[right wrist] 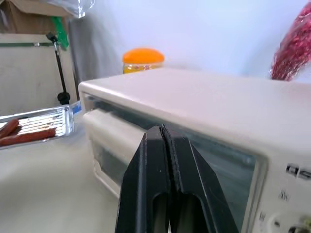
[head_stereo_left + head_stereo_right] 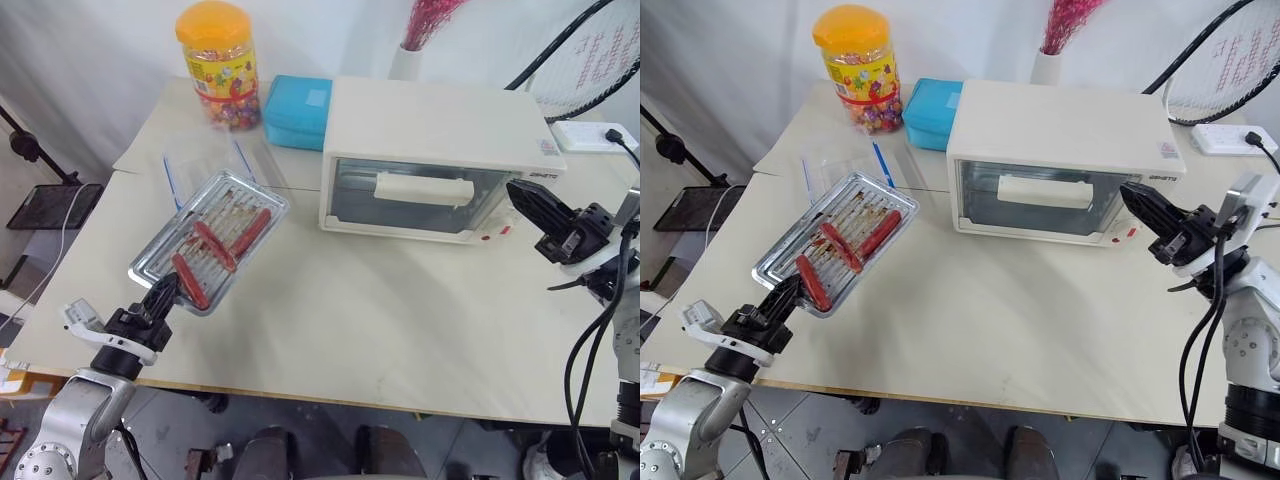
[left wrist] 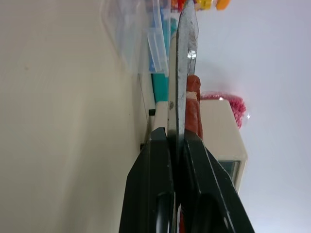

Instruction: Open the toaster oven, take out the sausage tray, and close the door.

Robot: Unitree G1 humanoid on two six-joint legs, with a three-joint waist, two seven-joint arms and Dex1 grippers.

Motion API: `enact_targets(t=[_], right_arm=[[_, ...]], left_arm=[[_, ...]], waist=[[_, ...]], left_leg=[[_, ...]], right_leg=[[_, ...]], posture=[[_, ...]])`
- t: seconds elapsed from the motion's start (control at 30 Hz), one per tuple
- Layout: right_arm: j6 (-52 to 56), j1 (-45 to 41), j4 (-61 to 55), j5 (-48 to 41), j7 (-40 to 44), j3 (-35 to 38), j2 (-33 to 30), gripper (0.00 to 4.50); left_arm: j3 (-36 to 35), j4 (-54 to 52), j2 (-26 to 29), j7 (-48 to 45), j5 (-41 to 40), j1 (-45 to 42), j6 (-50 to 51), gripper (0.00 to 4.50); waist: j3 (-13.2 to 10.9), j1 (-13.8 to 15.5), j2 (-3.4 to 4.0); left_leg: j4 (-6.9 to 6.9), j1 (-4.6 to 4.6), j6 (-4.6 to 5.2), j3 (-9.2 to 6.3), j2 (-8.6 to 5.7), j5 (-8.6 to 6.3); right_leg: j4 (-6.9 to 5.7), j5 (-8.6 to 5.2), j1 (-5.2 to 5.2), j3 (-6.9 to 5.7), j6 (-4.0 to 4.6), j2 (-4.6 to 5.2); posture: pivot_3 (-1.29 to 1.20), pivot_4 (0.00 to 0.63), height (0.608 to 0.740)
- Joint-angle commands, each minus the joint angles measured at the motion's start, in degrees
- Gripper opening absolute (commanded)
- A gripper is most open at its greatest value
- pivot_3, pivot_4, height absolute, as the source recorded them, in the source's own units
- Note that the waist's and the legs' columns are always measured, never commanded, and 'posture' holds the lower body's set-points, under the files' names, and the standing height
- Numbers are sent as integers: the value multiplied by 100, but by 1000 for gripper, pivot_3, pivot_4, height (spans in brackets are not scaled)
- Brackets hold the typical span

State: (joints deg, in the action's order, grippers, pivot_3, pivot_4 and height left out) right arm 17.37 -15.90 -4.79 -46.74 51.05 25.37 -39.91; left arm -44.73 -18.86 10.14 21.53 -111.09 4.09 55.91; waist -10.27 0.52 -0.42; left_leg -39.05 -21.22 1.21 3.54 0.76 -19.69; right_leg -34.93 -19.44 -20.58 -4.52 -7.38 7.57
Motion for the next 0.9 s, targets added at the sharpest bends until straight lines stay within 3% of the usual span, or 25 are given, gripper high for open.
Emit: enact_targets(t=[0.03,0.1,0.23,0.47,0.67,0.9], right_arm=[[213,638,-535,-89,232,318,-273,211],[171,1211,-881,15,479,389,-388,666],[-212,2359,-1337,383,862,679,-398,2000],[-772,3830,-1817,689,1013,1382,-29,4407],[-940,4871,-2387,614,907,1933,459,4463],[-1159,6007,-2997,626,891,2335,1103,4463]], left_arm=[[53,162,388,-545,-191,10,360,0],[167,383,668,-761,-191,-48,607,0],[683,1100,1472,-1393,-191,-193,1386,0],[2499,2935,2908,-2007,-191,-1600,2637,0],[4181,3863,2986,-1751,-10,-3323,3002,0],[4959,4857,1775,-2098,2014,-4770,2998,0]], waist=[[0,54,0],[0,103,0],[0,96,1],[1,79,11],[1,106,12],[0,92,11]], left_leg=[[2,0,2,0,-4,-1],[2,-4,6,0,-5,-4],[1,1,11,3,-13,-6],[3,11,-1,7,-10,-8],[15,7,-7,6,-9,-10],[17,4,-4,20,-25,-10]], right_leg=[[0,0,0,-1,0,-2],[3,0,0,-1,0,-3],[9,0,6,3,-1,-2],[15,0,1,15,-1,-3],[-6,0,-8,15,-1,-6],[3,7,-9,7,-15,-15]], posture=[[0,150,740],[0,150,740],[0,150,740],[0,150,740],[0,150,740],[0,150,740]])
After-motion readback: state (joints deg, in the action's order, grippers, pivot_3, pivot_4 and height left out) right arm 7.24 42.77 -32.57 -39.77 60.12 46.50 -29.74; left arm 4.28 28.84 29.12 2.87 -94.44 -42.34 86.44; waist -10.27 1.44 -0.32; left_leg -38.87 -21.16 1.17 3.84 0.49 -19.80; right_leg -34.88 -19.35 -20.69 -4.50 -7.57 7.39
